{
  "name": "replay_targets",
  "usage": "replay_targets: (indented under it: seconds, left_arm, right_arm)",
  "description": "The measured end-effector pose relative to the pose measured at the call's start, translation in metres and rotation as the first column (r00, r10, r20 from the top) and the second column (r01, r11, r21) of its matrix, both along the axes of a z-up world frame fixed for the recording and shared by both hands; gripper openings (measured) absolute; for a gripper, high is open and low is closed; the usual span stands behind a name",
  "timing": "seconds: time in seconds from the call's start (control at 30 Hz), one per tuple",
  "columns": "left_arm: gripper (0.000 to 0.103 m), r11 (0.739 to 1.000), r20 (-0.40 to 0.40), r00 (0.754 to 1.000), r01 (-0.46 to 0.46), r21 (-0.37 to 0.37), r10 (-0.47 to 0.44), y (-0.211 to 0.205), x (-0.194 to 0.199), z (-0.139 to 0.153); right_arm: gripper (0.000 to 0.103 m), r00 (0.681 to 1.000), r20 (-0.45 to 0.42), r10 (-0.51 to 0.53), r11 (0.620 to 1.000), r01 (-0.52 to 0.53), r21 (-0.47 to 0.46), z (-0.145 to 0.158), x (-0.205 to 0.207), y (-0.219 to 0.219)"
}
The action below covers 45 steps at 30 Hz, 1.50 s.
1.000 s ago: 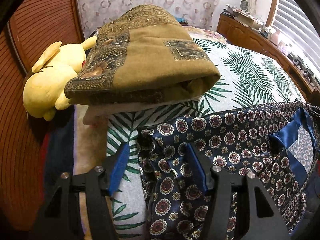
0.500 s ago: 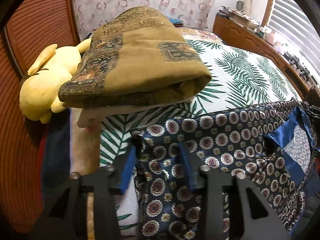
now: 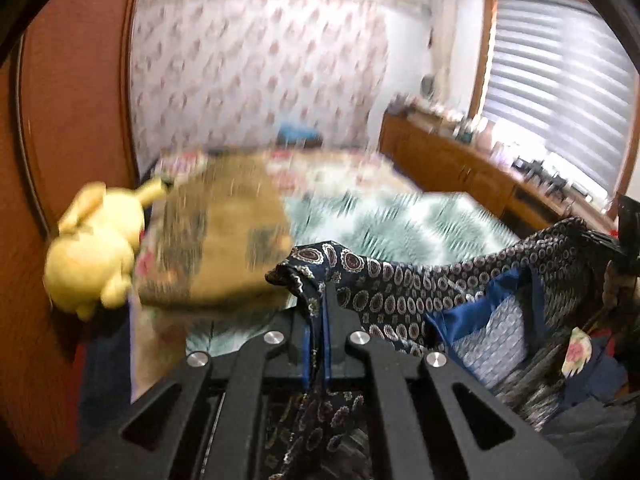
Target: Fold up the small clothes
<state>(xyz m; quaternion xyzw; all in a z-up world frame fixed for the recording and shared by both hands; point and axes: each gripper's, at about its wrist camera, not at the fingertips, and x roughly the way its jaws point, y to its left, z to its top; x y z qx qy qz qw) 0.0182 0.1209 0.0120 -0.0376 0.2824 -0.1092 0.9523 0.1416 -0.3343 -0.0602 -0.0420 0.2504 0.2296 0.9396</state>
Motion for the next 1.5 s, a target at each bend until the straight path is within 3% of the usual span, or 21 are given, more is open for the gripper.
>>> replay_targets:
  seconds: [0.17, 0.37, 0.53, 0.67, 0.8, 0.93, 1.07, 1.13, 1.17, 1.2, 1.27, 1.5]
  left_arm:
    - [0.001, 1.0, 0.162, 0.987, 0.017, -0.017, -0.014, -0.005, -0.023, 0.074]
    - [0.001, 1.0, 0.312, 0.95, 0.009, -0.011, -0.005, -0.003, -0.029, 0.142]
    - [0.001, 1.0, 0.353, 0.935, -0.025, -0.017, 0.029, 0.008, -0.001, 0.174]
    - [0.001, 0.998, 0.32, 0.945, -0.064, 0.002, 0.059, 0.013, 0.048, 0.166]
    - [0.001, 0.995, 0.22, 0.972, -0.095, 0.026, 0.087, 0.01, 0.108, 0.123]
    - [0.001, 0.989, 0.104, 0.987, -0.132, 0.066, 0.124, 0.004, 0.163, 0.062]
    - [0.005, 0.983, -0.02, 0.988, -0.149, 0.105, 0.152, -0.004, 0.204, 0.007]
    - [0.006, 0.982, -0.075, 0.986, -0.14, 0.127, 0.151, -0.009, 0.214, -0.01]
    - [0.009, 0.983, -0.098, 0.985, -0.13, 0.128, 0.143, -0.007, 0.217, -0.018]
    - [0.012, 0.983, -0.101, 0.984, -0.13, 0.131, 0.144, -0.009, 0.215, -0.021]
    - [0.028, 0.982, -0.098, 0.985, -0.13, 0.135, 0.144, -0.009, 0.207, -0.023]
    - [0.048, 0.987, -0.104, 0.989, -0.095, 0.129, 0.109, -0.004, 0.17, -0.021]
  right_arm:
    - [0.002, 0.988, 0.149, -0.031, 0.999, 0.028, 0.016, 0.067, -0.036, -0.007]
    - [0.002, 0.943, 0.327, -0.063, 0.998, 0.059, 0.022, 0.153, -0.064, -0.02]
    - [0.002, 0.904, 0.417, -0.092, 0.995, 0.102, -0.003, 0.21, -0.057, -0.027]
    - [0.002, 0.902, 0.417, -0.111, 0.99, 0.139, -0.036, 0.227, -0.016, -0.027]
    - [0.002, 0.936, 0.323, -0.138, 0.977, 0.182, -0.107, 0.198, 0.056, -0.022]
    - [0.002, 0.963, 0.209, -0.17, 0.964, 0.206, -0.165, 0.137, 0.137, -0.014]
    - [0.006, 0.97, 0.11, -0.216, 0.954, 0.234, -0.185, 0.072, 0.197, -0.008]
    - [0.028, 0.971, 0.021, -0.24, 0.947, 0.239, -0.213, 0.041, 0.222, -0.005]
    - [0.032, 0.966, -0.011, -0.257, 0.94, 0.248, -0.235, 0.026, 0.231, -0.003]
    - [0.033, 0.962, -0.027, -0.273, 0.932, 0.258, -0.254, 0.015, 0.234, -0.003]
    - [0.034, 0.955, -0.061, -0.289, 0.926, 0.263, -0.269, -0.002, 0.238, -0.006]
    - [0.045, 0.953, -0.105, -0.283, 0.938, 0.252, -0.238, -0.017, 0.211, -0.025]
